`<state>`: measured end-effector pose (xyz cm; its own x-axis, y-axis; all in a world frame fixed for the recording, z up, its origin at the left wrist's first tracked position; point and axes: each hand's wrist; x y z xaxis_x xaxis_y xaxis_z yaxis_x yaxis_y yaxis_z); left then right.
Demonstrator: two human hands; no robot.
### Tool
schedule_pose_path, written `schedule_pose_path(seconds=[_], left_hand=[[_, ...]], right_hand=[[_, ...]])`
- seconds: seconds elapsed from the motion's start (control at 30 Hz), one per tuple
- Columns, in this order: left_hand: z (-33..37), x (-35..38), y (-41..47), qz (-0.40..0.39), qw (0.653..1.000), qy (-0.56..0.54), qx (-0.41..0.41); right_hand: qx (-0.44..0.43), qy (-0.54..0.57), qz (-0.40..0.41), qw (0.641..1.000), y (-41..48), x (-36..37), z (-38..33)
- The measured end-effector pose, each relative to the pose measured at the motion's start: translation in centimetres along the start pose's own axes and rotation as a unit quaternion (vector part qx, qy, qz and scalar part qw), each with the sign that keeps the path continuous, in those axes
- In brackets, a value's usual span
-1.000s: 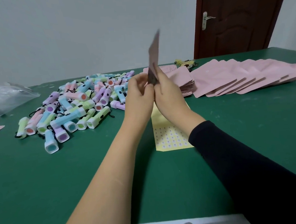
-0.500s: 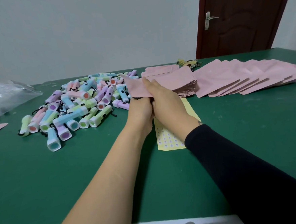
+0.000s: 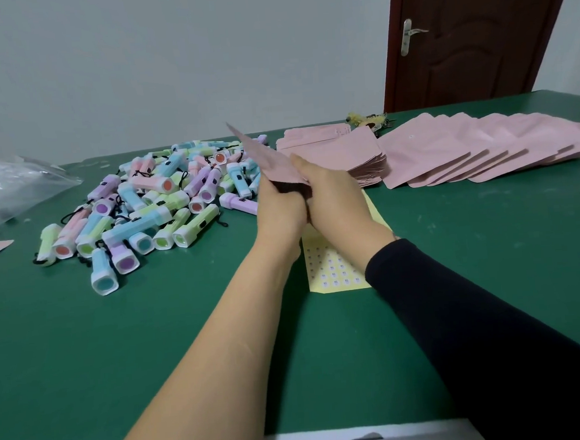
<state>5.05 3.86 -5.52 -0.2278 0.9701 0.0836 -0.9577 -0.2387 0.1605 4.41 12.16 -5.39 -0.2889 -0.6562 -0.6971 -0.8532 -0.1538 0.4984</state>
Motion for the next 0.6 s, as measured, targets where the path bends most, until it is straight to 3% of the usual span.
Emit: schedule_pose_path(seconds=[0.1, 0.23, 0.37, 0.6], left_hand=[[0.3, -0.4, 0.2, 0.011, 0.999, -0.039, 0.001], [0.1, 0.6, -0.5, -0.005, 1.000, 0.014, 0.005], [0.3, 0.2, 0.1, 0.000, 1.000, 0.004, -0.007], [0.2, -0.3, -0.1, 0.025, 0.997, -0.049, -0.057]], right_hand=[[0.041, -0.020, 0.006, 0.999, 0.5, -0.3, 0.9], [0.001, -0.010, -0.007, 1.000, 0.1, 0.3, 0.1], [0.021, -0.066, 0.002, 0.998, 0.5, -0.1, 0.6], [0.016, -0.015, -0.028, 0.999, -0.2, 0.3, -0.3]])
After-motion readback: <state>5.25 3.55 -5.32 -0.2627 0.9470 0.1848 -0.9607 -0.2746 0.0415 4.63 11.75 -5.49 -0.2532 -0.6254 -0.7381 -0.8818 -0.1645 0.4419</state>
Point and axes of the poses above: each hand's wrist, its own y-axis towards the middle knuckle, its own x-axis out of the palm, z = x × y, and after that the axes turned 2 degrees about -z, right-handed
